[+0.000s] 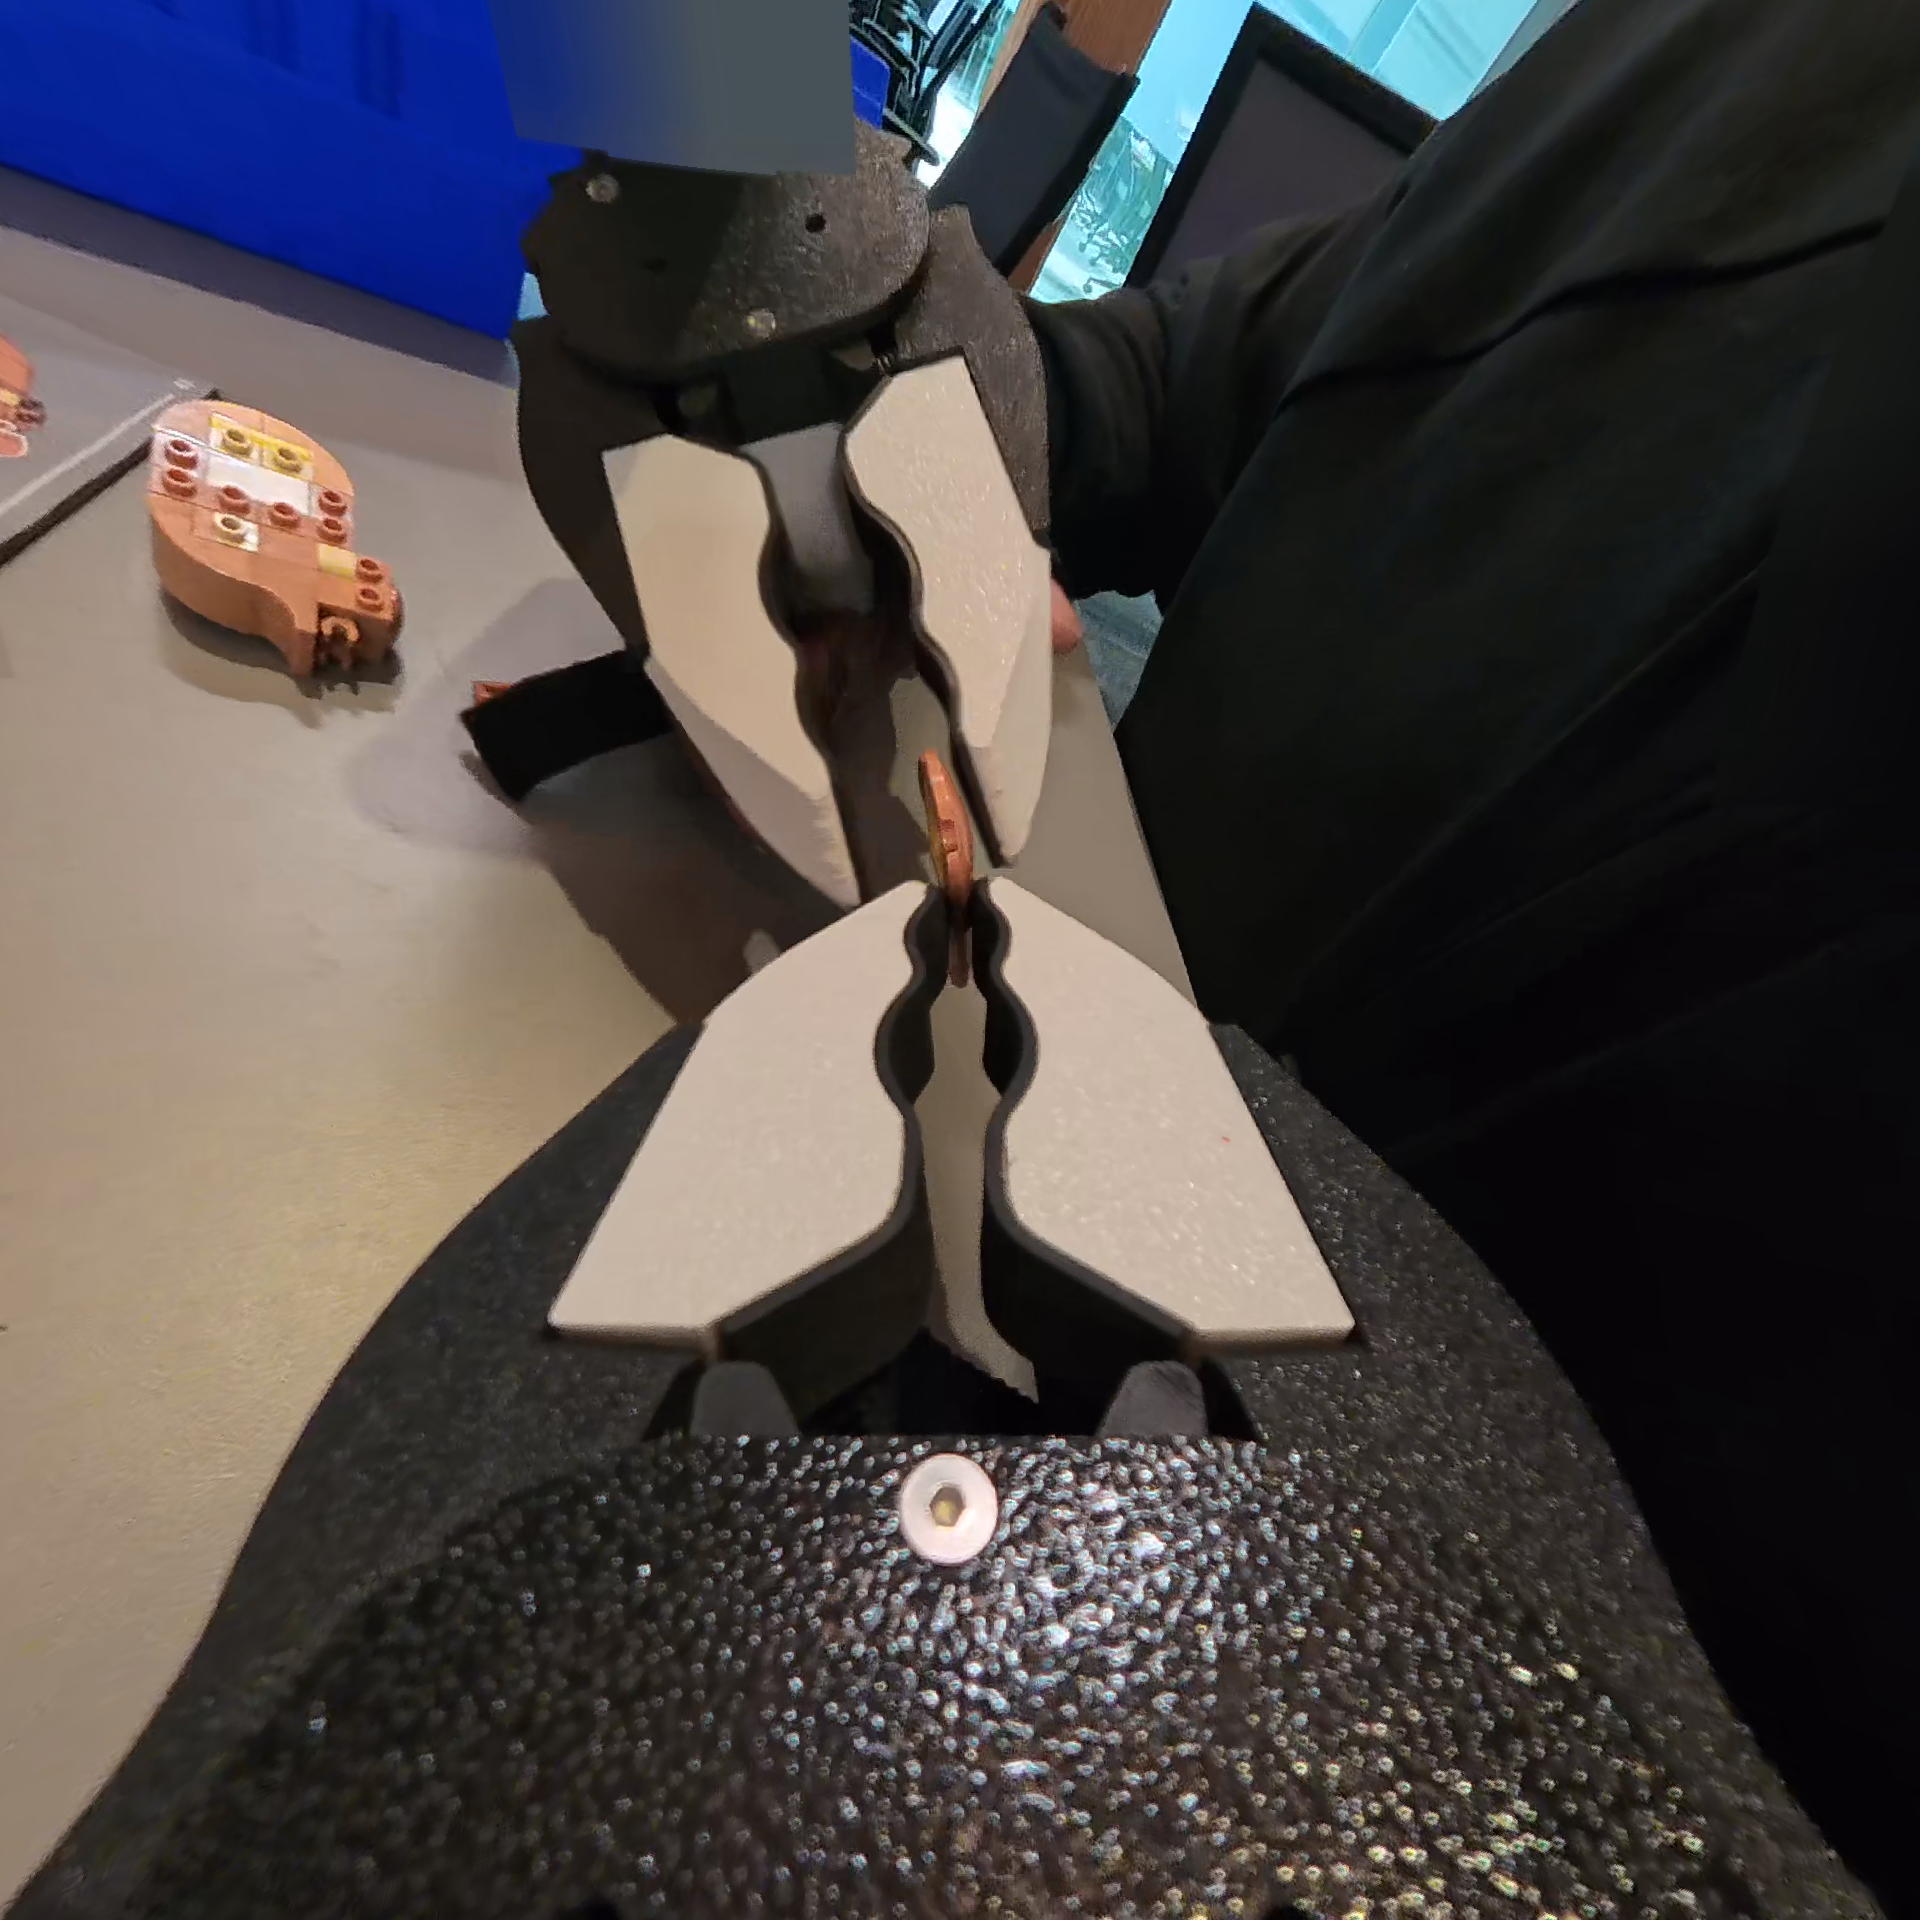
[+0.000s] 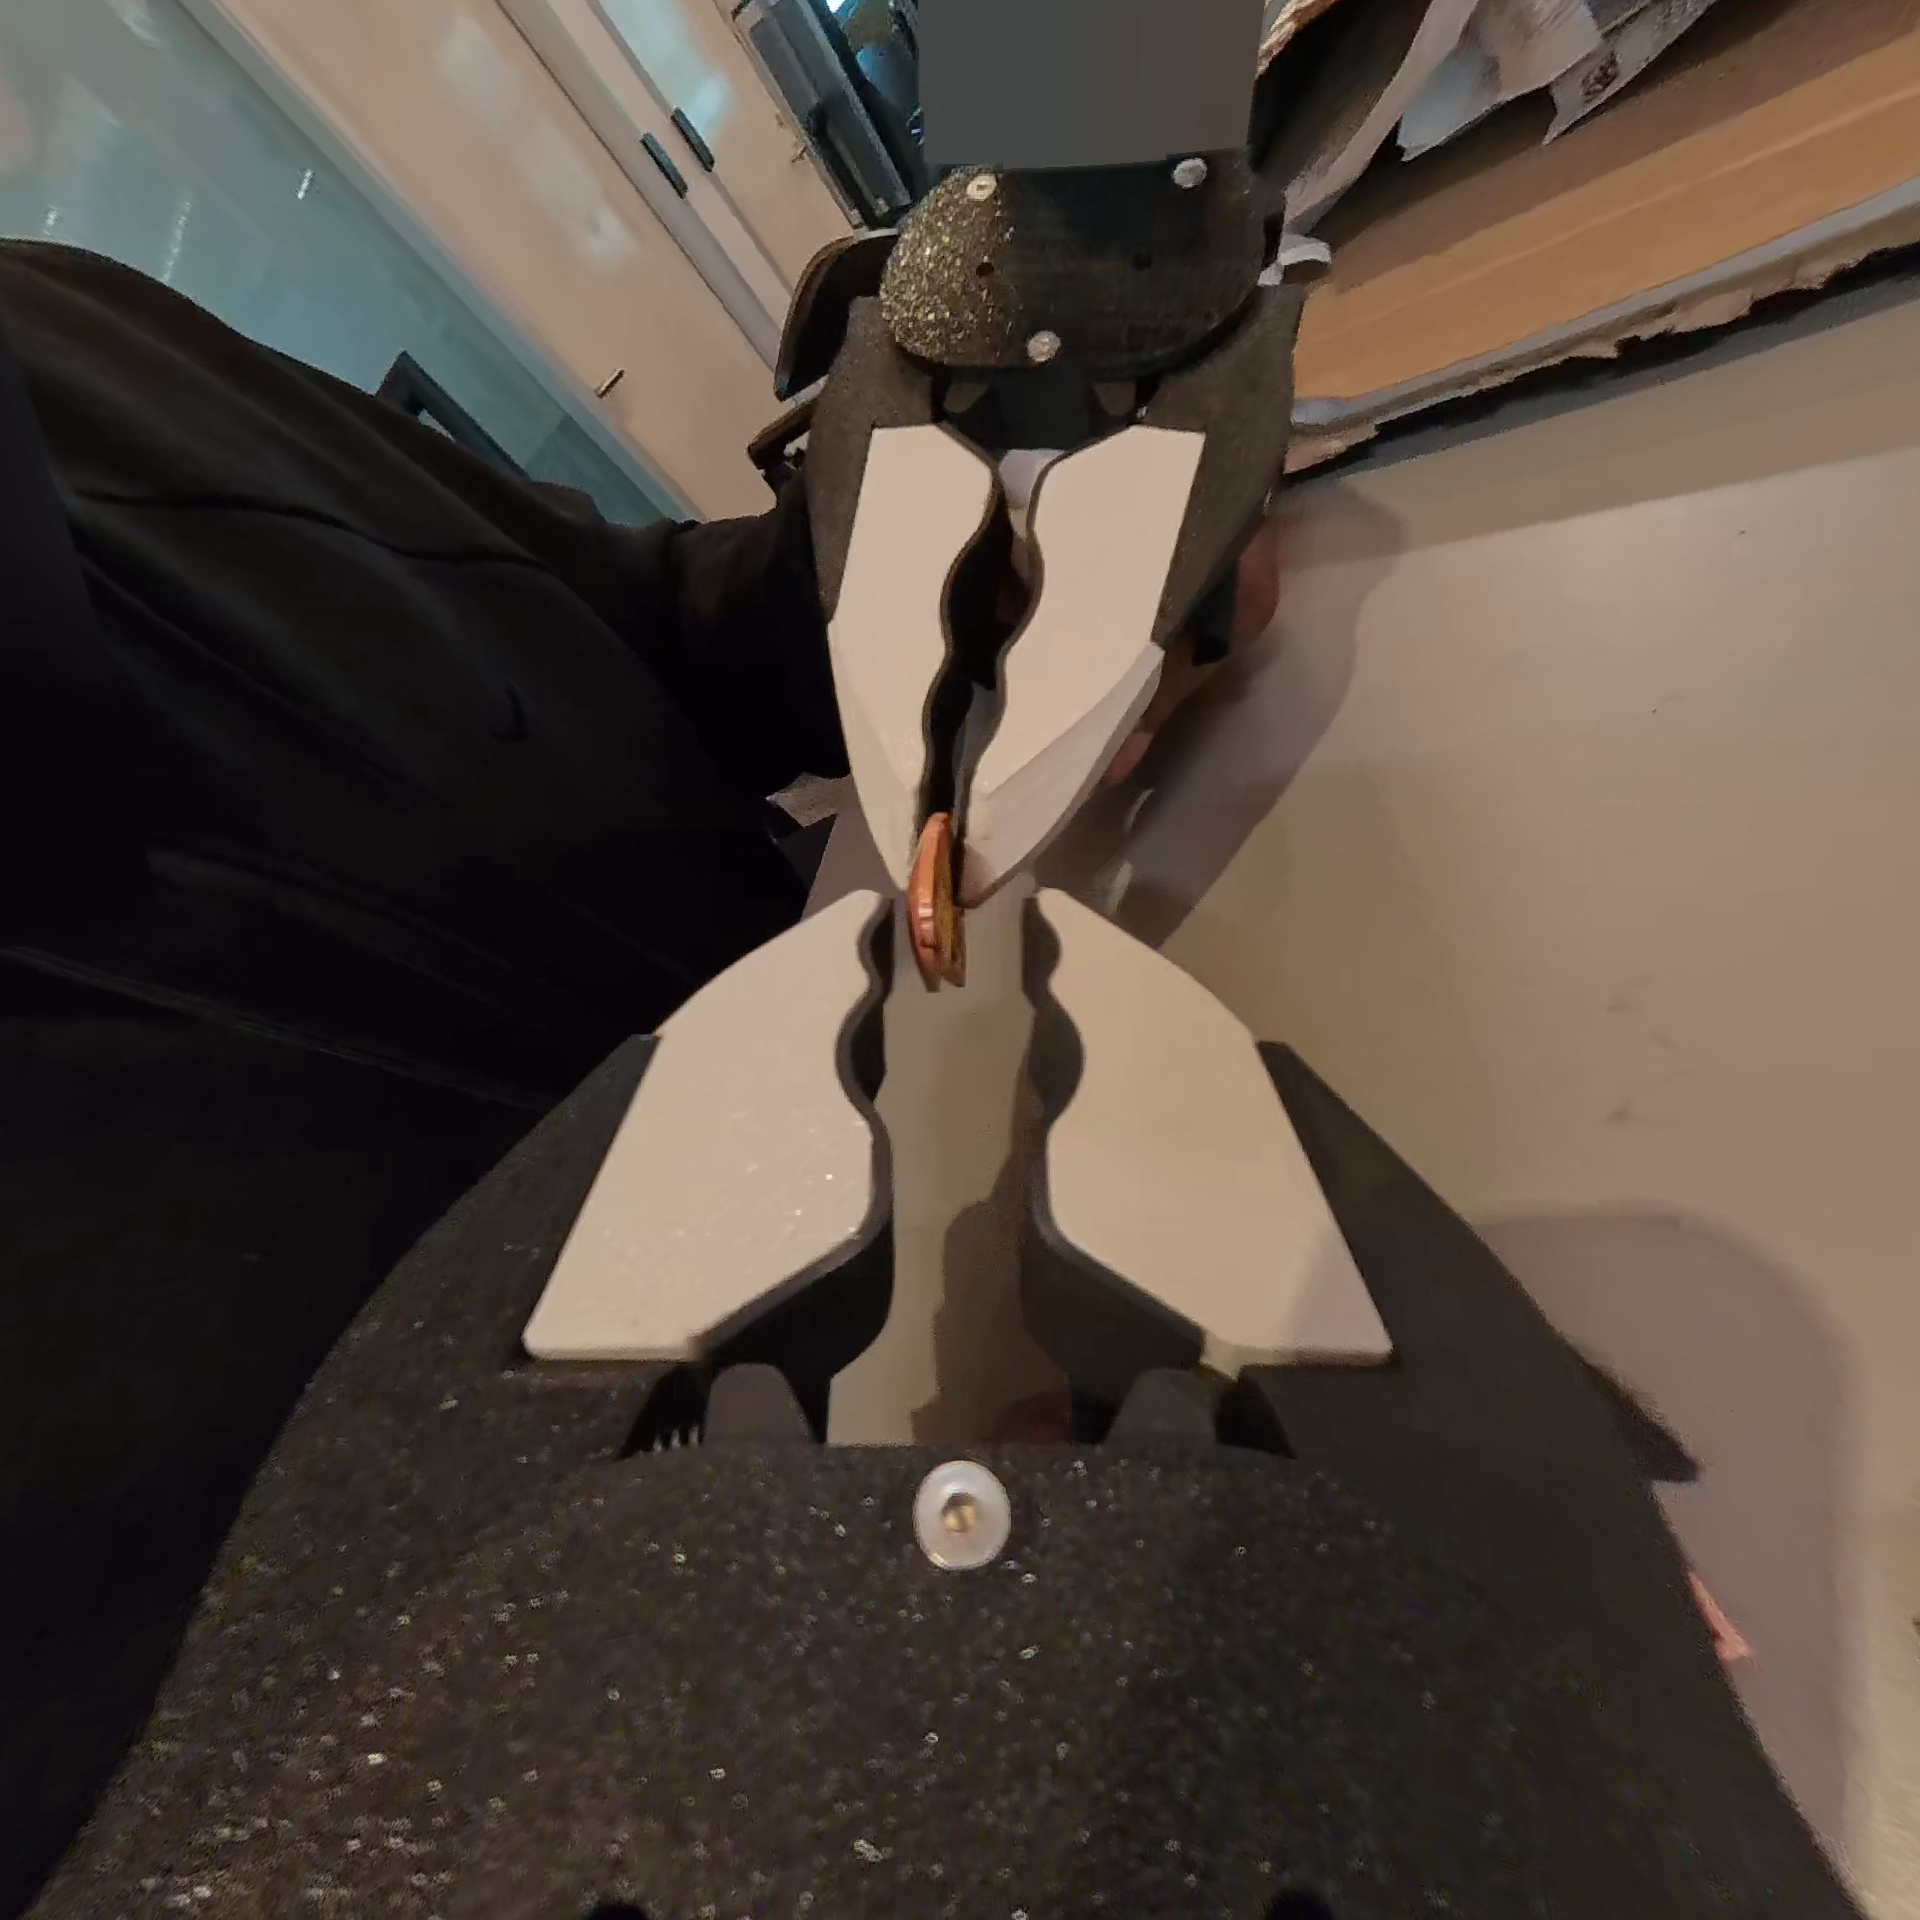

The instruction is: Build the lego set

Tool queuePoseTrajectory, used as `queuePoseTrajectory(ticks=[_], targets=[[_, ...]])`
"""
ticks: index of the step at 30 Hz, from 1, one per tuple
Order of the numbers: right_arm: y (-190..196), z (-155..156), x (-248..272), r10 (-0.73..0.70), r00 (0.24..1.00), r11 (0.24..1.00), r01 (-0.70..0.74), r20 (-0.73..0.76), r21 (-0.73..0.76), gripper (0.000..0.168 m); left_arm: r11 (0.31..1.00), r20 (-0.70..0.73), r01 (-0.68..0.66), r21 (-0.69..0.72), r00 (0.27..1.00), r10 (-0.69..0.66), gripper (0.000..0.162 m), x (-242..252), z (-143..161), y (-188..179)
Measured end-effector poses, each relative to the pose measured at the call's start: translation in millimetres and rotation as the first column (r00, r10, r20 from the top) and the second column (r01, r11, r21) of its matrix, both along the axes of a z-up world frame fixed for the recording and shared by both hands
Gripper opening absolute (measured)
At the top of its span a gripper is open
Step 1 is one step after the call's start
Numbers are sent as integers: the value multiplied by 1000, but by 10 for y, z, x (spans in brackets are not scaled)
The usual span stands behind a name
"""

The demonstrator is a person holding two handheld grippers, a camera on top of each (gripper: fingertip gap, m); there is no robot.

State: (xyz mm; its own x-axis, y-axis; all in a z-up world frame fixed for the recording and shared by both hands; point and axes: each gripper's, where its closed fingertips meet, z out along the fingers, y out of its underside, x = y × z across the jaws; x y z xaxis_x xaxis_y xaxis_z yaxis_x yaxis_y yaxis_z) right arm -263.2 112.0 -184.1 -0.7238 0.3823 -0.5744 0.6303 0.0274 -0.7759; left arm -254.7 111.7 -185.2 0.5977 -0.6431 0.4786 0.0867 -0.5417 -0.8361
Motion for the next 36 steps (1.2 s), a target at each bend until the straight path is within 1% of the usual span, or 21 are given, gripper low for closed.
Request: queuePoseTrajectory(ticks=[2,4,7,12,19,25,26,28,31,33,35,36], targets=[[11,3,7,1,1000,1000,-1,-11,7,31,1000,5,-9,5,1000,9,4,-14,10,5],[23,17,8,-1,1000,1000,1,-18,1,31,1000,15,-20,7,1000,20,4,-32,20,13],[48,47,-28,-26,999,1000,26,-28,-16,27,1000,11,-22,2,1000,22,4,-33,11,17],[62,68,-50,-41,999,999,40,-27,-37,6,999,-16,-37,-15,999,37,4,-46,-34,42],[49,40,-37,-23,1000,999,23,-1,-38,6,999,-34,-19,-28,999,18,4,-24,-65,34],[65,46,-57,-32,999,998,33,18,-56,6,999,-14,-24,-37,1000,24,4,-40,-61,49],[82,42,-71,-43,999,997,45,32,-57,7,998,4,-32,-48,999,33,4,-56,-58,62],[135,-10,-83,-57,997,998,58,52,-23,31,991,53,-54,-123,997,61,4,-98,-99,85],[247,-102,-59,-72,997,996,70,39,64,33,962,88,-59,-267,993,85,4,-145,-215,93],[318,-141,-50,-93,995,991,90,24,103,33,932,16,-99,-350,994,112,4,-222,-354,111],[370,-142,-36,-111,994,988,109,12,112,33,915,-79,-140,-378,990,118,4,-286,-440,130],[395,-146,-29,-118,993,986,116,10,116,32,913,-108,-146,-380,988,114,7,-297,-448,141]])
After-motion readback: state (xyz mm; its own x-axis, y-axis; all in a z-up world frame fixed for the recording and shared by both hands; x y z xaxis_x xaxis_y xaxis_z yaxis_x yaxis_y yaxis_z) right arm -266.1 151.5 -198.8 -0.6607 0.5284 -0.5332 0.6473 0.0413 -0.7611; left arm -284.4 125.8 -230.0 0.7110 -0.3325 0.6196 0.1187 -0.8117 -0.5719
